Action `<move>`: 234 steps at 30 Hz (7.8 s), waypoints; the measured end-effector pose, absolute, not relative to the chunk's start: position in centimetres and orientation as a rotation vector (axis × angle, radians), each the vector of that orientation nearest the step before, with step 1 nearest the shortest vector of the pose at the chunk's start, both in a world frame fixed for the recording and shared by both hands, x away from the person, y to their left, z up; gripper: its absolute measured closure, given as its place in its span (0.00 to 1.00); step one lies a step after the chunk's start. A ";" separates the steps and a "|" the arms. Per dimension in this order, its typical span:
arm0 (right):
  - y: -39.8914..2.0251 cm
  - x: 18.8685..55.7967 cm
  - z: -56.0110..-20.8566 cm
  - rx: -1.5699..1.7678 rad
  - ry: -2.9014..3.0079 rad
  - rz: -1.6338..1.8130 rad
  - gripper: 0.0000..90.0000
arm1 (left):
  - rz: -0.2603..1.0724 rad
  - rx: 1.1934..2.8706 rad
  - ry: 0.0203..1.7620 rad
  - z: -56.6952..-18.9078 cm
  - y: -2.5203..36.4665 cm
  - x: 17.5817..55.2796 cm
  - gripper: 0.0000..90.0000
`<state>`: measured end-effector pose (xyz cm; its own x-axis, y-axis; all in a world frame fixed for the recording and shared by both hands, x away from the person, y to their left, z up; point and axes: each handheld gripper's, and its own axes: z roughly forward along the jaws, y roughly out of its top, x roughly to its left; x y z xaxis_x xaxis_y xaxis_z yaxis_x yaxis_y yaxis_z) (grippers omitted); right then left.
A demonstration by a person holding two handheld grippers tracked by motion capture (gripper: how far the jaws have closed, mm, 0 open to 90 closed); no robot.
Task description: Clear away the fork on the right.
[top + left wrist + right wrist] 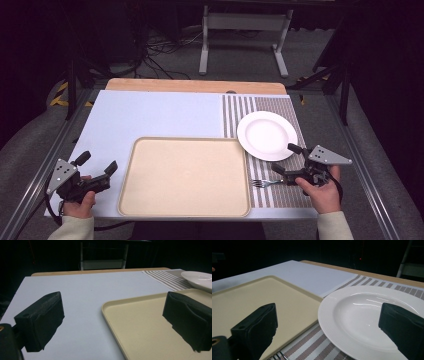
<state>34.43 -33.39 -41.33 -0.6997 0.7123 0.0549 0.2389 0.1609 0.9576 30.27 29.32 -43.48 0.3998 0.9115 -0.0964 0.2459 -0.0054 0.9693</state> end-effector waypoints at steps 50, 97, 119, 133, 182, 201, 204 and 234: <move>-30.9 37.1 -38.5 0.582 2.715 0.789 0.06 | 0.718 1.529 1.083 -43.8 29.5 30.2 0.05; -28.9 38.2 -40.7 0.125 3.082 0.060 0.71 | 0.712 1.531 1.081 -43.9 29.4 30.3 0.05; -28.4 38.9 -41.2 -0.045 3.129 -0.080 0.87 | 0.706 1.537 1.081 -43.8 29.5 30.2 0.06; -28.9 38.8 -40.0 0.027 3.090 0.006 0.87 | 0.708 1.539 1.081 -43.9 29.5 30.3 0.06; -25.5 38.6 -34.5 0.883 2.923 0.598 0.87 | 0.707 1.533 1.089 -44.0 29.6 30.3 0.06; -22.3 38.5 -34.1 1.291 2.896 0.727 0.87 | 0.707 1.532 1.088 -43.9 29.6 30.3 0.06; -21.9 38.6 -34.3 1.346 2.888 0.739 0.87 | 0.707 1.533 1.087 -43.9 29.6 30.3 0.06; -17.4 39.6 -37.0 1.590 2.867 0.696 0.87 | 0.711 1.528 1.083 -43.9 29.7 30.3 0.06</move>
<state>39.61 -17.37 -36.95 -0.5327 0.7597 0.3730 0.8461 0.4693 0.2526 30.31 29.66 -43.93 0.4063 0.9075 -0.1068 0.2631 -0.0042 0.9648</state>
